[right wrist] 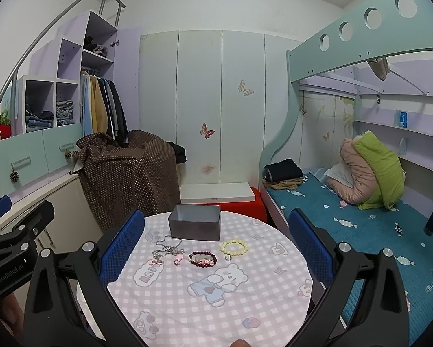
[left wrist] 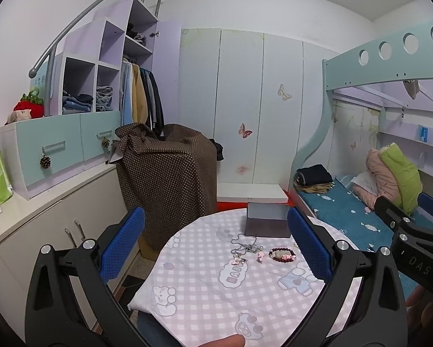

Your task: Organize jewelry

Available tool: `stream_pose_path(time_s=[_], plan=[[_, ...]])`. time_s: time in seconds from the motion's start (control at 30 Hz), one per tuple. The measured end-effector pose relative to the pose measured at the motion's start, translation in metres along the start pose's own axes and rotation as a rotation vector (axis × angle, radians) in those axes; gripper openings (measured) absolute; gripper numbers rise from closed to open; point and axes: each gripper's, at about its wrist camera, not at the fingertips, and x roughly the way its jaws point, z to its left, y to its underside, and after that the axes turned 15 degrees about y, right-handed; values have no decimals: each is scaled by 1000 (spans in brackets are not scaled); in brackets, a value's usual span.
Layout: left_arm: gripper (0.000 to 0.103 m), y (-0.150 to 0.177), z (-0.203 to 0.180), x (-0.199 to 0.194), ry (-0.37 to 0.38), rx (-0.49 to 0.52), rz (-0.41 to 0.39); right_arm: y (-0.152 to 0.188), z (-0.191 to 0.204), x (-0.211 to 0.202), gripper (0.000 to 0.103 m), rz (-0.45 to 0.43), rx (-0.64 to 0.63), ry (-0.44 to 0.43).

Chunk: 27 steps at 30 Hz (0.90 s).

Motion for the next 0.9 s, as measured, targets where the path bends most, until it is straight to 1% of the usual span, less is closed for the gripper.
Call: stream_pose_path(time_s=[0.33,0.57,0.7,0.9], plan=[[98,2,0,1,4,-2,1,1,-3,1,96,1,-1,3],[98,12,2,14,6,-4,25,7,-4,9,96,14,-5,3],[98,25,6,32,7,-5,74,17,-4,24,96,51,-19,10],[98,56,15,78,-7,1,182,37,-4,58,96,127,-39,25]])
